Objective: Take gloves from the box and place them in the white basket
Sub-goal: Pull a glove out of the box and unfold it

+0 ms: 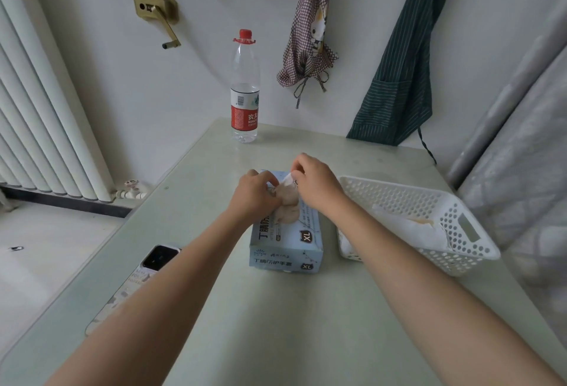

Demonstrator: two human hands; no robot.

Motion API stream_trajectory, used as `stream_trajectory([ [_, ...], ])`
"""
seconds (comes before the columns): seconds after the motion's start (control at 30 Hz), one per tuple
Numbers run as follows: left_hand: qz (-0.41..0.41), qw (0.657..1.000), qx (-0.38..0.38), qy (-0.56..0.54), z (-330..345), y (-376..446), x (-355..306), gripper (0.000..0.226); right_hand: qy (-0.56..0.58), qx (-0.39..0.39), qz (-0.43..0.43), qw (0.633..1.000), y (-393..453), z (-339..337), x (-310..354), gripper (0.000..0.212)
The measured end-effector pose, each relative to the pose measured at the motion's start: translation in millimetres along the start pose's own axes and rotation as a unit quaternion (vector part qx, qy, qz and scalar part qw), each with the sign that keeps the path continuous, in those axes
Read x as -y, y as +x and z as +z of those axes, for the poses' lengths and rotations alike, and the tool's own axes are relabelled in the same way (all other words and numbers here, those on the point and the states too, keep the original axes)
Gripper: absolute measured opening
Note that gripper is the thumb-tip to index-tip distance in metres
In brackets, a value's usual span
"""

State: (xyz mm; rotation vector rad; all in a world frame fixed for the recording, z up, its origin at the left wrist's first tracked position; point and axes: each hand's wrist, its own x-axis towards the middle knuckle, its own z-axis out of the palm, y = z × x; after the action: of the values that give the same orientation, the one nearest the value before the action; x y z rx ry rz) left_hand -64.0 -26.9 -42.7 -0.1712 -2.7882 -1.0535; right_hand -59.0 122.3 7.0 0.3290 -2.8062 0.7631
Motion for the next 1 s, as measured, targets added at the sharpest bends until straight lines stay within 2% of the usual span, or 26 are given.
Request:
stream_trajectory([
  [0.13,0.000,1.000,-0.007,-0.017,3.1,-1.1,1.6,0.031,0.080,-0.073,-0.028,0.994,-0.2,-16.7,7.3,0.010],
  [0.3,0.013,1.000,0.004,-0.002,3.4,0.2,-1.2,0.037,0.155,-0.168,-0.020,0.973,-4.7,-33.6,10.7,0.010],
  [0.43,0.027,0.999,0.004,-0.018,-0.7,-3.1,-14.1,0.049,0.166,-0.120,0.006,0.979,-6.0,-43.8,7.2,0.010],
  [0.57,0.072,0.995,-0.042,-0.045,-5.0,-1.9,-37.0,0.029,0.187,-0.088,0.015,0.978,-7.9,-50.1,12.3,0.011],
  [0.67,0.063,0.995,-0.070,-0.041,-14.3,1.2,-46.6,0.017,0.202,-0.097,0.008,0.975,-11.3,-56.3,16.1,0.009],
  [0.77,0.054,0.994,-0.088,-0.045,-25.6,3.5,-54.2,0.032,0.187,-0.110,0.045,0.975,-14.2,-57.3,8.3,0.006],
  [0.8,0.050,0.993,-0.098,-0.040,-29.8,3.3,-57.6,0.034,0.166,-0.092,0.067,0.980,-15.9,-58.3,4.8,0.007],
  [0.87,0.036,0.992,-0.118,-0.040,-36.7,6.7,-62.4,0.023,0.112,0.014,0.100,0.989,-22.4,-60.5,2.4,0.011],
  [0.93,0.020,0.988,-0.137,-0.067,-40.6,12.4,-65.6,0.018,0.038,0.151,0.075,0.985,-33.0,-57.1,7.3,0.028],
  [1.0,-0.001,0.983,-0.144,-0.116,-40.9,18.4,-67.0,0.017,-0.027,0.242,0.035,0.969,-43.4,-46.1,16.7,0.047],
])
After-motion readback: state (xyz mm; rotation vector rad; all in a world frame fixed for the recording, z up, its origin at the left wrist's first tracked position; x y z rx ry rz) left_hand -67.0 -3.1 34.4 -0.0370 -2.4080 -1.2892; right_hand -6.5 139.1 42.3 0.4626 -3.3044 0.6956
